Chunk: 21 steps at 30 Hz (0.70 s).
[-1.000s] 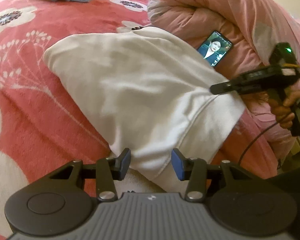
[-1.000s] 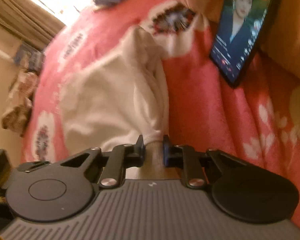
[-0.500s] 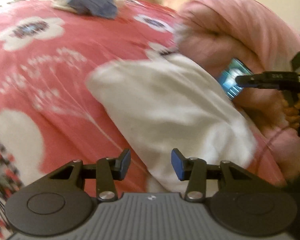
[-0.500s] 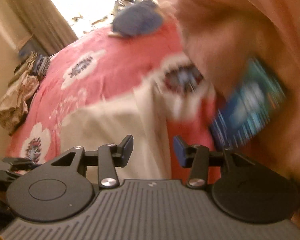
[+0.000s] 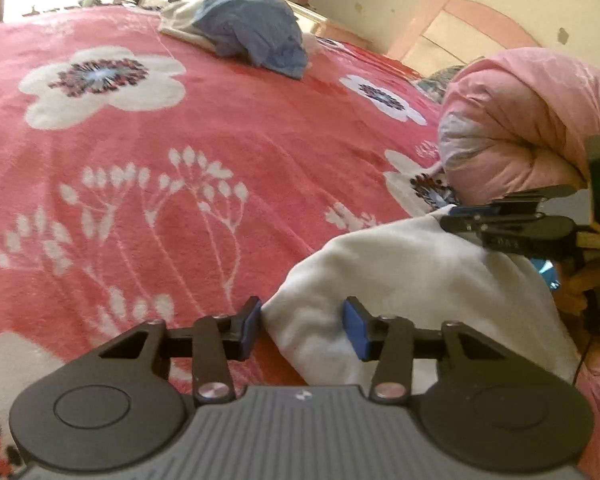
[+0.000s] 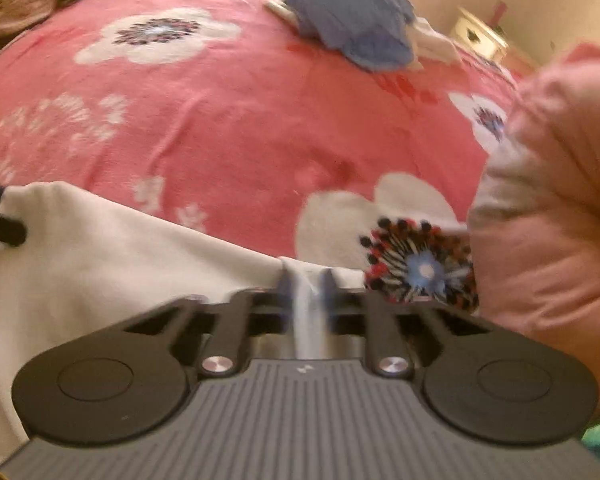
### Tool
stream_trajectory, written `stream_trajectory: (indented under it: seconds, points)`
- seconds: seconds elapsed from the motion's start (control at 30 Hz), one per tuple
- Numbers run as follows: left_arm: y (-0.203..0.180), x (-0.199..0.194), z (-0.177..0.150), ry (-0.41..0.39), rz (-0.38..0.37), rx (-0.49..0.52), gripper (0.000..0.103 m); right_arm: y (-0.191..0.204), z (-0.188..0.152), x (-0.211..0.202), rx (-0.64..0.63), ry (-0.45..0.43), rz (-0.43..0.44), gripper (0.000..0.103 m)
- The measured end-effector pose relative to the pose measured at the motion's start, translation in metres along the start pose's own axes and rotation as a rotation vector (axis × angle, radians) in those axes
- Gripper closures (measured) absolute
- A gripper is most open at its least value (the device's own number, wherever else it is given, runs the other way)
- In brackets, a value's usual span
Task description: Fold clothes
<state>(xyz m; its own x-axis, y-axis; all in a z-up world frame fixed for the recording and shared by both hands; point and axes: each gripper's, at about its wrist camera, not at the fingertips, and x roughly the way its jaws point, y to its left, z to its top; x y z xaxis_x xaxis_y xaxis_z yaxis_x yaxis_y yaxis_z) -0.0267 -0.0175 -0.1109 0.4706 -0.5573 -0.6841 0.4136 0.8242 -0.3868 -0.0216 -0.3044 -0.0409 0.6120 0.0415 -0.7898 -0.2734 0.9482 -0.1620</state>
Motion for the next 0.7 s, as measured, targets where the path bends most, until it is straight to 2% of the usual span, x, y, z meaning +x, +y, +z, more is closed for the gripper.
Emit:
stream_trajectory:
  seconds: [0.03,0.07,0.17,0.3,0.37,0.43,0.5,0.53,0.57,0.6,0.67,0.7]
  points:
    - [0.001,0.0,-0.002,-0.003,-0.013,0.008,0.065,-0.008,-0.002,-0.003,0.069,-0.014,0.023,0.102]
    - [0.002,-0.001,-0.003,-0.007,-0.027,0.016,0.067,-0.017,-0.003,-0.006,0.138,-0.028,0.047,0.102]
    - [0.008,-0.005,-0.006,-0.012,-0.064,0.015,0.071,-0.066,-0.016,-0.011,0.531,-0.06,0.148,0.103]
    - [0.017,-0.008,-0.008,-0.018,-0.105,-0.007,0.074,-0.115,-0.042,-0.005,0.874,-0.058,0.138,0.103]
    - [0.018,-0.009,-0.008,-0.023,-0.114,-0.008,0.076,-0.119,-0.039,-0.01,0.891,-0.074,0.191,0.1]
    - [0.014,-0.012,-0.008,-0.036,-0.112,0.014,0.077,-0.113,-0.026,-0.01,0.85,-0.058,0.25,0.098]
    - [0.011,-0.014,-0.009,-0.051,-0.104,0.039,0.078,-0.103,-0.011,-0.002,0.79,-0.013,0.245,0.066]
    - [0.009,-0.015,-0.009,-0.059,-0.101,0.049,0.08,-0.099,-0.005,0.006,0.779,0.021,0.239,0.039]
    - [0.008,-0.017,-0.01,-0.069,-0.098,0.055,0.08,-0.096,-0.002,0.015,0.778,0.058,0.254,0.036]
    - [0.007,-0.019,-0.011,-0.08,-0.098,0.057,0.082,-0.093,0.0,0.025,0.778,0.096,0.27,0.038]
    - [0.005,-0.024,-0.013,-0.097,-0.091,0.064,0.083,-0.087,0.002,0.036,0.791,0.137,0.293,0.089]
    - [0.005,-0.026,-0.014,-0.103,-0.087,0.067,0.084,-0.087,0.001,0.033,0.814,0.123,0.308,0.089]
